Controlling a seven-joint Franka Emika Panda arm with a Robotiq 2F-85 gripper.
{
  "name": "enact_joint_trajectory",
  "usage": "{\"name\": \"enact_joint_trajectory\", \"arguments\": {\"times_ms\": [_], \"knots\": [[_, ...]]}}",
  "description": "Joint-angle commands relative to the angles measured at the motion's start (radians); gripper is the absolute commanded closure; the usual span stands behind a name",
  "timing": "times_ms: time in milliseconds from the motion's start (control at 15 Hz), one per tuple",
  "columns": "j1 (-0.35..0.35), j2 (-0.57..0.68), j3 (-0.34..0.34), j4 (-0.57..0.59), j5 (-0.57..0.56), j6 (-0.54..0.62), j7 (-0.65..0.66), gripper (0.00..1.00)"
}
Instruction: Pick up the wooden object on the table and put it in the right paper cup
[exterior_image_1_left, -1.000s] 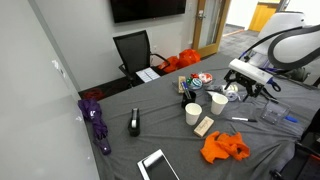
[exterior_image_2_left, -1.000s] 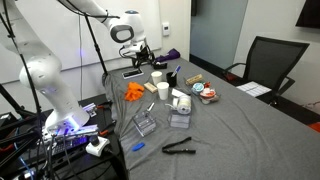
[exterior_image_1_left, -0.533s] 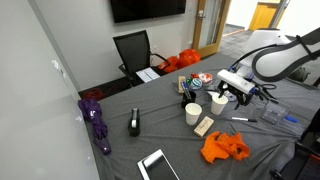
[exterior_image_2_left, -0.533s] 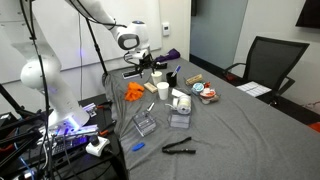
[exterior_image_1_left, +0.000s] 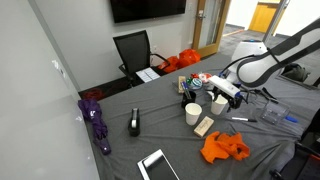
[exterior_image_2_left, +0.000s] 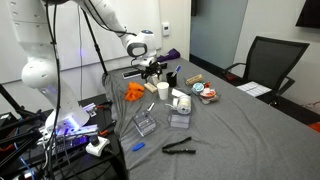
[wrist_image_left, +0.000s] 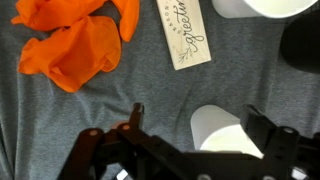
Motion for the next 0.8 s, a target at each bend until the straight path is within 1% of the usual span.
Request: {"name": "enact_joint_trajectory", "arguments": {"times_ms": [0, 333, 533, 667, 733], "knots": [[0.021, 0.086, -0.022, 0.057, 0.029, 0.024, -0.033, 0.00], [0.025, 0.123, -0.012, 0.052, 0.058, 0.059, -0.064, 0.00], [0.029, 0.132, 0.001, 0.040, 0.093, 0.101, -0.105, 0.00], [0.039, 0.138, -0.003, 0.035, 0.103, 0.138, -0.122, 0.00], [0.053, 0.126, -0.025, 0.050, 0.088, 0.080, -0.092, 0.00]]}}
